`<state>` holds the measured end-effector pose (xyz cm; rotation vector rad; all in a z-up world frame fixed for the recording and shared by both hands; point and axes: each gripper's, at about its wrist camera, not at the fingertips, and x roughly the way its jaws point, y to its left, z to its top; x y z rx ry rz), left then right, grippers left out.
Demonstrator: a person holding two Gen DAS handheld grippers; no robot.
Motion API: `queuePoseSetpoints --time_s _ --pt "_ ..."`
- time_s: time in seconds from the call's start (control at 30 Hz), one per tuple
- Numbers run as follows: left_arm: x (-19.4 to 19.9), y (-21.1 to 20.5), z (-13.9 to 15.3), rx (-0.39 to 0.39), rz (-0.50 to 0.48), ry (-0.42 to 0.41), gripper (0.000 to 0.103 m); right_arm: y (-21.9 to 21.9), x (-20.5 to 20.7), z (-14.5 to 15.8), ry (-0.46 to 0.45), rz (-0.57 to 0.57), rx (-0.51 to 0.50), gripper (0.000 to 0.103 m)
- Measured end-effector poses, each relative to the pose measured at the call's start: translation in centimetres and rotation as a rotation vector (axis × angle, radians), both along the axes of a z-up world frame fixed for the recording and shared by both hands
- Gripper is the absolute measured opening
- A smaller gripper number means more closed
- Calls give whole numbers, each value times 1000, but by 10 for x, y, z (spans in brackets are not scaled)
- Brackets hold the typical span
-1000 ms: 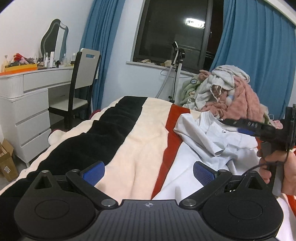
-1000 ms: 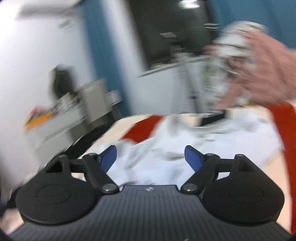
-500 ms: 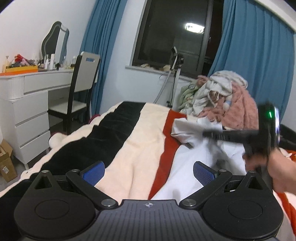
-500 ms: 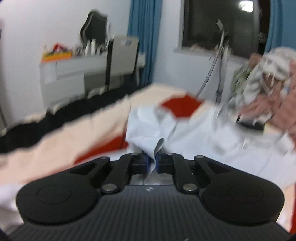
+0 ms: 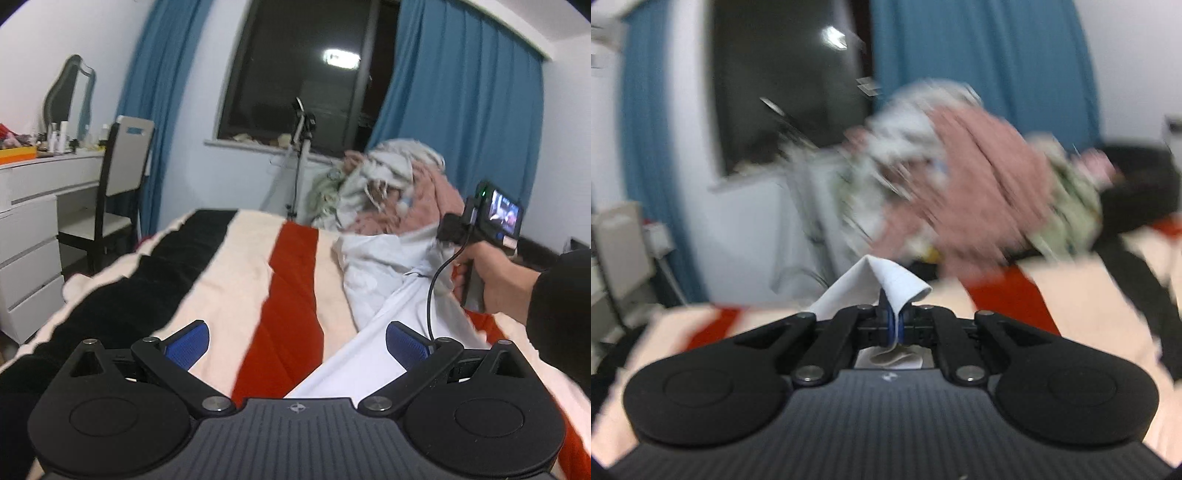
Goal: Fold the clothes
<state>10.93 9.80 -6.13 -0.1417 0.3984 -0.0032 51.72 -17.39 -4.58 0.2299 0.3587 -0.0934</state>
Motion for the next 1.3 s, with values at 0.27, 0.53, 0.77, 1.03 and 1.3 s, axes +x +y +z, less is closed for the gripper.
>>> queuePoseSetpoints --time_s 0.27,0.53,0.77,1.03,1.3 --pt "24 -8 -18 55 -14 54 103 -19 -1 -49 83 0 94 82" --pt "16 -11 -11 57 -36 41 103 -8 -124 5 -29 101 15 89" --pt "-10 -13 9 31 -60 19 103 11 -278 54 -52 201 -79 89" --pt "-31 30 16 -221 7 172 103 18 -411 44 59 237 -93 89" --pt "-45 84 -6 -424 198 342 96 -3 -442 40 59 171 3 89"
